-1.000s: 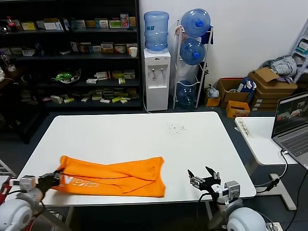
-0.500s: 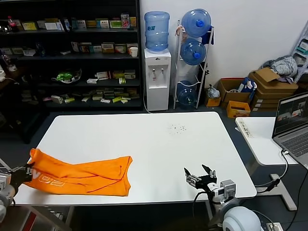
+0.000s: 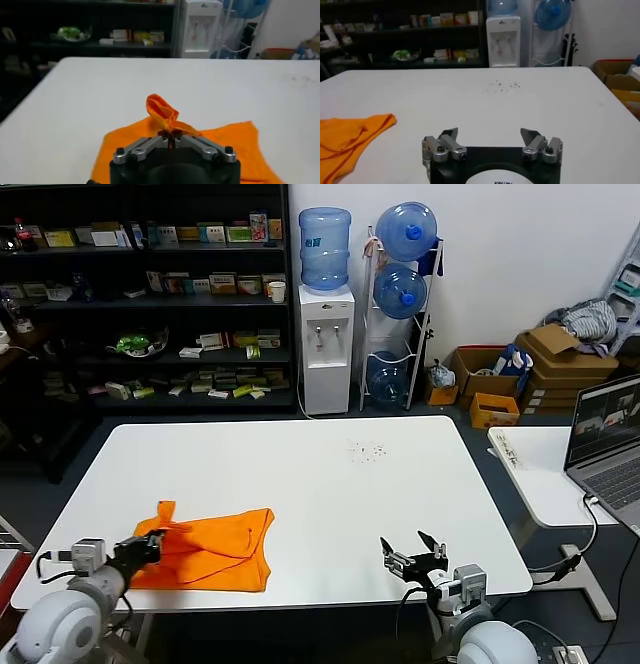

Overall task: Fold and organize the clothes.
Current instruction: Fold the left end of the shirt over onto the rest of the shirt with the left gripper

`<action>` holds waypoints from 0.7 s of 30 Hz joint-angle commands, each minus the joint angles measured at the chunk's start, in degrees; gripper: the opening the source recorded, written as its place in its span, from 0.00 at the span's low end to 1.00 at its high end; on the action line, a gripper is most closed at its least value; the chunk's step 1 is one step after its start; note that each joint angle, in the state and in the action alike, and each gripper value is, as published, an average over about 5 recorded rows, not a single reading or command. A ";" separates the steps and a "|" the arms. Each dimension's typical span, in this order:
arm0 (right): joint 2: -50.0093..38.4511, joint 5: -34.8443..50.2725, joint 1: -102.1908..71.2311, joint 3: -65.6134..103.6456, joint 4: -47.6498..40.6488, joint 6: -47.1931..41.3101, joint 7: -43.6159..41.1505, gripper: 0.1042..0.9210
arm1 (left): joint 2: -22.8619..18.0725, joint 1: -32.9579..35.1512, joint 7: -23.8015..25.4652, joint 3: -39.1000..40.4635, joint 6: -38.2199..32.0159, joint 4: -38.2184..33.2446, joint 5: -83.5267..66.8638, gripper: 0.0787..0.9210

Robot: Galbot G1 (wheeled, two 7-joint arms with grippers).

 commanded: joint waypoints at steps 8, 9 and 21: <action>0.63 -0.44 -0.53 -0.03 0.39 -0.24 0.10 0.88 | -6.70 -11.21 -7.67 13.68 3.47 -2.22 -5.82 0.06; 0.63 -0.41 -0.47 -0.05 0.36 -0.28 0.12 0.88 | -6.80 -11.24 -7.77 13.85 3.46 -2.22 -5.77 0.06; 0.96 -0.19 0.54 -0.96 -0.27 -0.75 0.29 0.88 | -8.94 -13.83 -8.28 15.25 3.70 -0.14 -5.54 0.06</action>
